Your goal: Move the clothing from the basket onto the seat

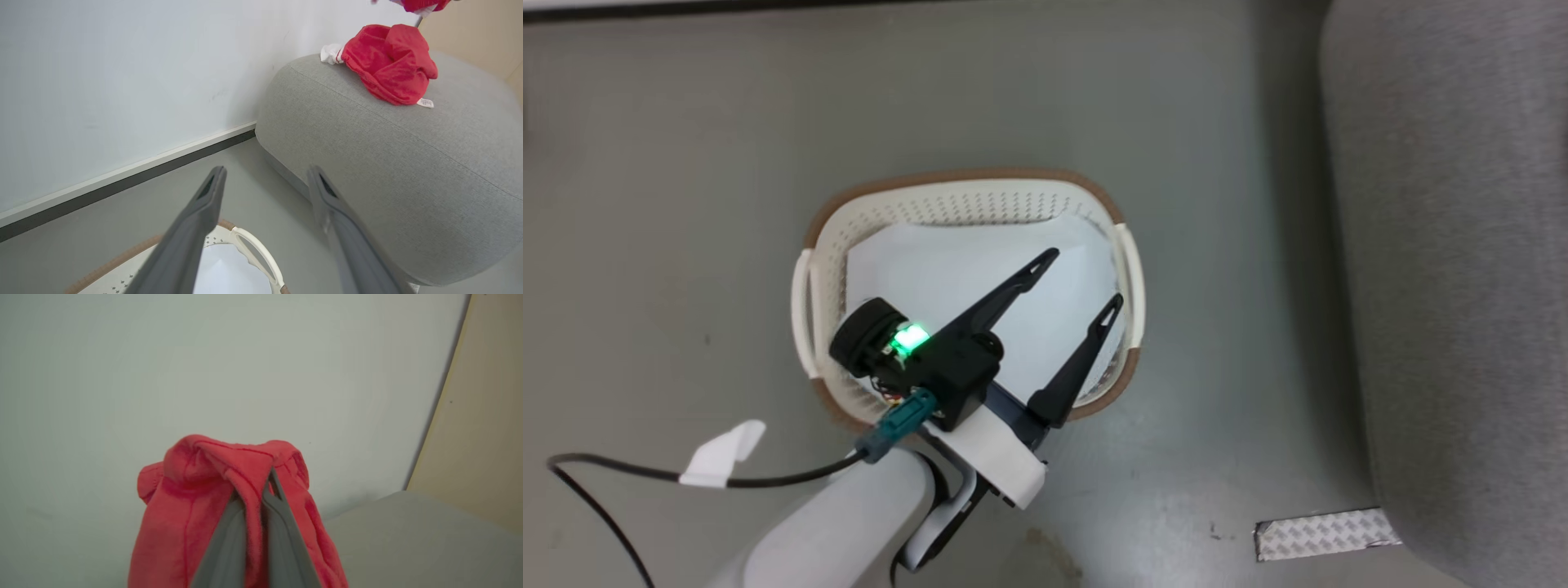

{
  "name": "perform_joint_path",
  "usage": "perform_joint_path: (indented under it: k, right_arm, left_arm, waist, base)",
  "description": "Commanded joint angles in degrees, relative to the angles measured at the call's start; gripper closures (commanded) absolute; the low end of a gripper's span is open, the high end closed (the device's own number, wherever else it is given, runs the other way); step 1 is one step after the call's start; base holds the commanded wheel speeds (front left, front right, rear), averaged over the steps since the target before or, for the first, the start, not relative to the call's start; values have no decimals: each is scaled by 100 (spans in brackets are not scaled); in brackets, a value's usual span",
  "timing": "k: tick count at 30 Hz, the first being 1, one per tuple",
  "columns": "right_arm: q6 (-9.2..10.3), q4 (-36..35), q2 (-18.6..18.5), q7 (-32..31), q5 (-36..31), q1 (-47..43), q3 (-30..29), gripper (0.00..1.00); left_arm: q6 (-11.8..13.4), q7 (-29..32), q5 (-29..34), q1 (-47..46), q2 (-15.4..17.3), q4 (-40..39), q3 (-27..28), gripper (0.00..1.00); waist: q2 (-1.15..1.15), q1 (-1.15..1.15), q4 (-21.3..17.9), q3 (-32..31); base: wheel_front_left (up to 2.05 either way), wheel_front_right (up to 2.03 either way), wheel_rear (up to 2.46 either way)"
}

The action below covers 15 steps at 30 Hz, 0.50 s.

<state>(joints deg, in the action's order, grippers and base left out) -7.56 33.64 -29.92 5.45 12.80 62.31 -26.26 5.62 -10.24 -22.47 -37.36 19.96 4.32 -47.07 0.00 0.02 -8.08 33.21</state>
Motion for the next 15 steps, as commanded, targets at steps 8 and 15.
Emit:
perform_joint_path:
  k: [8,15]
  right_arm:
    - [15,1438,184,464,-897,-93,-1090,100]
    - [15,2041,606,839,-1380,-61,-1280,0]
  left_arm:
    - [211,-111,22,180,212,-186,130,0]
    - [382,-202,-124,389,344,-235,292,0]
  waist:
    - [0,-2,344,490]
    - [0,-2,193,318]
  base:
    - [0,0,0]
    - [0,0,0]
